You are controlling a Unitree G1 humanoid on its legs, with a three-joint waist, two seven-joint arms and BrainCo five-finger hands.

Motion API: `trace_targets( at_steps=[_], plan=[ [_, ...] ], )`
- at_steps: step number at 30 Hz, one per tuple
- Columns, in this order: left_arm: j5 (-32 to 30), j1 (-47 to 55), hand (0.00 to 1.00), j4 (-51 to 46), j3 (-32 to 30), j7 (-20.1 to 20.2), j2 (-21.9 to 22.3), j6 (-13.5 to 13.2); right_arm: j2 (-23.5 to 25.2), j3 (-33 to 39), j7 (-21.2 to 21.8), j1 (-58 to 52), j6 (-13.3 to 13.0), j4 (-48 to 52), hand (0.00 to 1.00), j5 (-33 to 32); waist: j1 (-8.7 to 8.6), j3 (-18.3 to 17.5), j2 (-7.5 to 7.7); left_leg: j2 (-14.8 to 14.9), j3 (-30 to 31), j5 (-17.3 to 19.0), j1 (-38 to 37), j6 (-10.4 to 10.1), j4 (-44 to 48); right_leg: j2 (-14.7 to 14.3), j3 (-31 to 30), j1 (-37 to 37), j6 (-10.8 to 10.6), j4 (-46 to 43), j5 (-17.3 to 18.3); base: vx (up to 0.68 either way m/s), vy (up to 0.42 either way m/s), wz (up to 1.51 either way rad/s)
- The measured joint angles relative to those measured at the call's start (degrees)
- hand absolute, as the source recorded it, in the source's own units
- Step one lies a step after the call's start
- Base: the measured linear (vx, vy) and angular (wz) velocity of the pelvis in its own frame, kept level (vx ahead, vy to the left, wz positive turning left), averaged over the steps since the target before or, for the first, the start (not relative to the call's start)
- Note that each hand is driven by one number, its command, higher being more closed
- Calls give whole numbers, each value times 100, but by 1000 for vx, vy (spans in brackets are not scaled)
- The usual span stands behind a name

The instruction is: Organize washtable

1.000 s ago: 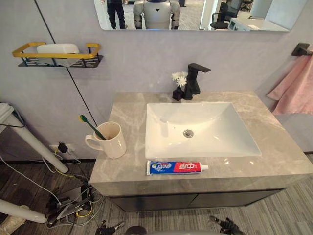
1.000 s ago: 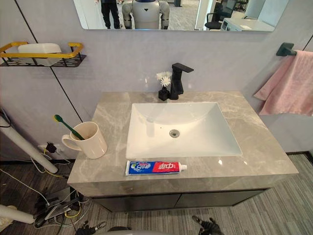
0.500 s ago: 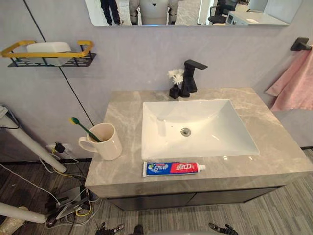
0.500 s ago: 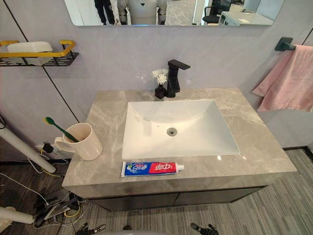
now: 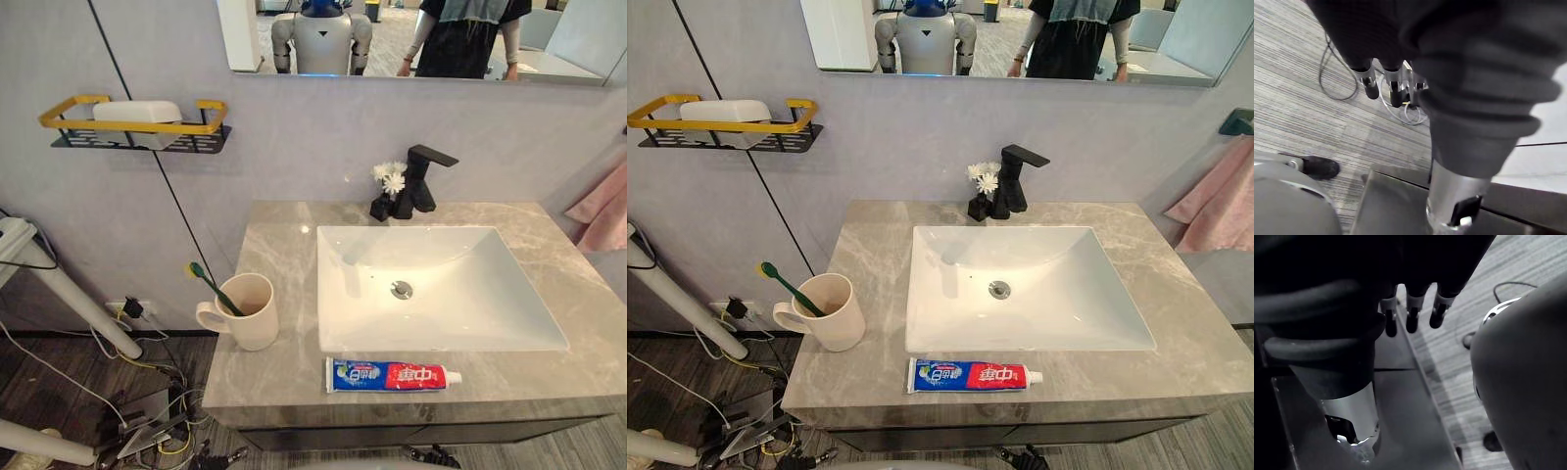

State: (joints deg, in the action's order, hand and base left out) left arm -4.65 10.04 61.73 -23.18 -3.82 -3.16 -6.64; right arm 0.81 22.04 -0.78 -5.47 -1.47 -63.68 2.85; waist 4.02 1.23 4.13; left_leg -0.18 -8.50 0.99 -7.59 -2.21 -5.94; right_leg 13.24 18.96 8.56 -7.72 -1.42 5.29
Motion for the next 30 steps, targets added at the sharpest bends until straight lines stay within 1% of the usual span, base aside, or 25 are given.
trace_targets(
  at_steps=[2, 3, 4, 8, 10, 11, 12, 14, 15, 16, 17, 18, 20, 21, 23, 24, 25, 26, 27, 28, 29, 30],
  plan=[
    [9, 7, 0, 116, -24, 15, -64, 7, -89, -3, 61, 46, -21, -166, 0, 4, 6, -48, 72, -4, 54, 7, 90, -2, 1, -12, 51, -42, -1, 67, -1, 78, -27, 16],
    [10, 18, 0, 134, -33, 18, -111, 10, -144, -2, 105, 75, -32, -247, 0, 5, 18, -45, 79, -4, 58, 12, 112, -6, 3, -14, 56, -86, -13, 68, -8, 129, -15, 8],
    [11, 52, 0, 211, -140, 39, -149, 15, -221, -2, 109, 126, -51, -333, 0, 5, 9, -58, 126, -8, 59, 11, 150, -6, 9, -16, 42, -84, -35, 68, -36, 136, -11, 7],
    [94, 52, 0, 362, -264, 120, -157, 31, -354, 1, 111, 152, -61, -459, 0, 0, 1, -71, 89, -10, 83, 9, 137, -6, 42, -22, -16, -60, 31, 69, -79, 102, -12, 4],
    [182, 53, 0, 395, -433, 136, -131, 68, -378, 10, 109, 154, -61, -468, 0, -2, -1, -76, 79, -6, 93, 8, 137, -5, 46, -26, -17, -60, 54, 68, -95, 39, -32, 2],
    [201, 54, 0, 492, -635, 143, -123, 108, -396, 28, 104, 155, -61, -472, 0, -5, -2, -67, 33, 15, 107, 7, 137, -4, 48, -53, -17, -63, 115, 68, -137, 30, -43, 2],
    [258, 56, 0, 525, -713, 144, -118, 125, -407, 50, 97, 155, -62, -472, 0, -10, -2, -70, 24, 26, 116, 6, 138, -3, 49, -65, -15, -65, 142, 66, -156, 14, -36, 5],
    [331, 120, 0, 563, -1153, 147, -100, 140, -437, 250, 88, 150, -63, -471, 0, -58, -2, -30, -83, 29, 175, 5, 153, -2, 51, -63, -6, -77, 150, 42, -165, -8, -26, 10],
    [422, 141, 0, 562, -1254, 145, -101, 141, -439, 288, 76, 148, -65, -469, 0, -73, 0, -37, -75, 30, 192, 5, 152, -2, 52, -63, -3, -76, 149, 36, -165, -22, -37, 13],
    [528, 180, 0, 548, -1464, 135, -96, 144, -442, 298, 55, 126, -68, -438, 0, -120, 9, -21, -141, 38, 215, 3, 175, 1, 54, -64, 17, -78, 149, 23, -165, -29, -43, 12],
    [605, 216, 0, 500, -1603, 133, -74, 150, -441, 303, 39, 111, -67, -375, 0, -127, 13, -12, -175, 48, 224, 2, 200, 2, 67, -65, 49, -77, 148, -2, -165, -33, -46, 18],
    [699, 227, 0, 436, -1730, 130, -47, 160, -424, 330, 3, 103, -67, -271, 0, -127, 2, 9, -201, 41, 260, 2, 292, 3, 198, -43, 116, -90, 148, -43, -166, -68, -56, 32],
    [897, 206, 0, 202, -1788, 120, 14, 185, -386, 467, -60, 103, -66, -33, 0, -194, 8, 84, -256, 35, 380, 2, 518, 2, 537, 24, 250, -96, 128, -163, -178, -99, -52, 46],
    [1040, 200, 0, 24, -1811, 100, 72, 178, -387, 457, -147, 111, -63, 98, 0, -281, 7, 142, -364, 40, 412, 2, 661, 2, 711, 54, 403, -156, 119, -277, -167, -157, -41, 39],
    [1207, 188, 0, -232, -2024, 20, 239, 161, -385, 442, -301, 128, -69, 283, 0, -301, 11, 111, -471, 79, 399, 14, 968, 9, 879, 89, 552, -425, 167, -524, -48, -179, -31, 23],
    [1331, 157, 0, -330, -2050, -76, 301, 133, -364, 388, -373, 164, -89, 478, 0, -311, 5, 158, -562, 109, 361, 98, 1134, 120, 890, 104, 686, -581, 123, -595, 42, -234, -25, 8],
    [1390, 81, 0, -370, -2188, -141, 363, 134, -332, 364, -417, 188, -92, 625, 0, -324, 3, 239, -600, 192, 114, 164, 1205, 111, 904, 164, 797, -609, 36, -549, 9, -199, -22, 8],
    [1418, 81, 0, -410, -2258, -171, 412, 129, -301, 337, -417, 185, -93, 697, 0, -326, -9, 263, -561, 262, -91, 204, 1188, 79, 898, 185, 825, -602, 6, -515, -23, -195, -11, 15],
    [1426, 66, 0, -458, -2262, -190, 454, 129, -221, 260, -420, 138, -102, 769, 0, -320, -18, 288, -517, 361, -368, 304, 1204, 156, 1386, 321, 944, -557, 17, -515, -59, -76, 6, 12],
    [1428, 42, 0, -532, -2255, -195, 499, 125, -246, 247, -422, 111, -92, 794, 0, -302, 1, 280, -458, 542, -384, 438, 1253, 206, 2435, 475, 948, -539, 13, -653, -62, -100, 33, 10],
    [1435, 58, 0, -553, -2246, -208, 518, 123, -235, 228, -422, 103, -95, 853, 0, -292, -6, 273, -448, 668, -346, 514, 1230, 112, 2826, 527, 951, -527, 4, -702, -68, -86, 117, 2],
    [1453, 52, 0, -572, -2223, -243, 541, 118, -274, 219, -430, 98, -98, 926, 0, -280, -42, 257, -485, 978, -156, 629, 1138, -79, 3276, 567, 974, -510, -63, -755, -107, -110, 166, 17]
  ],
)
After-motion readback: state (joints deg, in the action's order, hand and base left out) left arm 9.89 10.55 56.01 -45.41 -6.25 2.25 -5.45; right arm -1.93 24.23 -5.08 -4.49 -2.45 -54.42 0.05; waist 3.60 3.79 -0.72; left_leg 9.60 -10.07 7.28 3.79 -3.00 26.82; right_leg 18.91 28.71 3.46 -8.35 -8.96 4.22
